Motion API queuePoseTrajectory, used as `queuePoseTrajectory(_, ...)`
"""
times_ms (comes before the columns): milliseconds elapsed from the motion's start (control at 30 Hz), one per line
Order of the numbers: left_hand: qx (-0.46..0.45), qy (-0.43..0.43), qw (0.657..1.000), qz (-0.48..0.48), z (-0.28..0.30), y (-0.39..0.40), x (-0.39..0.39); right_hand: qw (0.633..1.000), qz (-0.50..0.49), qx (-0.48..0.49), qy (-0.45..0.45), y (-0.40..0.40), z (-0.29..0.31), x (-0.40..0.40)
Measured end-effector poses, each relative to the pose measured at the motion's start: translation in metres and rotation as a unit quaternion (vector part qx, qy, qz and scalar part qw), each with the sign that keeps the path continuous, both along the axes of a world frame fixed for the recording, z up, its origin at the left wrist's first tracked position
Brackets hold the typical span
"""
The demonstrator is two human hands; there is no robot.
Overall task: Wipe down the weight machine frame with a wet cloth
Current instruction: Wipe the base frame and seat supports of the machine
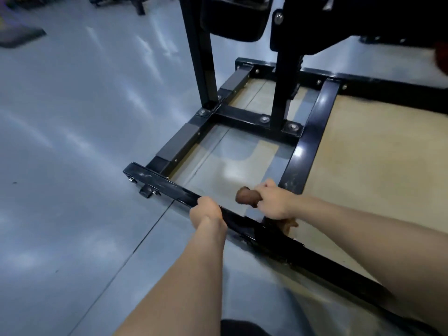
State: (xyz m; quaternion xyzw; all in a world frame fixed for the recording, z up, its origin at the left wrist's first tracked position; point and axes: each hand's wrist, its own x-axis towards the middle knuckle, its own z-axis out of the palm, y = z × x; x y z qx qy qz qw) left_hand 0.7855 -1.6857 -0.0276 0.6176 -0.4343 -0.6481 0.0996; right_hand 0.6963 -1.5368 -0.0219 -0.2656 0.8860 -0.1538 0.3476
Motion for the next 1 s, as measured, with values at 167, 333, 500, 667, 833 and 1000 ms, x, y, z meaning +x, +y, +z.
queuePoseTrajectory(167,0.04,0.099,0.991,-0.075,0.007,0.034,-0.015,0.908,-0.26,-0.213,-0.249,0.023,0.024,-0.008)
queuePoseTrajectory(333,0.02,0.113,0.979,-0.171,0.008,0.047,-0.012,0.83,-0.316,-0.25,-0.385,0.026,0.025,-0.006)
queuePoseTrajectory(500,0.017,0.102,0.98,-0.17,0.026,0.04,0.003,0.817,-0.3,-0.243,-0.429,0.017,0.029,0.01)
queuePoseTrajectory(667,-0.049,0.145,0.979,-0.131,0.038,0.028,0.002,0.833,-0.285,-0.306,-0.362,0.009,0.033,0.011)
queuePoseTrajectory(833,-0.097,0.176,0.971,-0.128,0.05,0.035,0.005,0.869,-0.24,-0.357,-0.244,0.009,0.043,0.009)
queuePoseTrajectory(1000,-0.157,0.173,0.96,-0.156,0.056,0.041,0.007,0.876,-0.25,-0.378,-0.165,0.005,0.05,0.007)
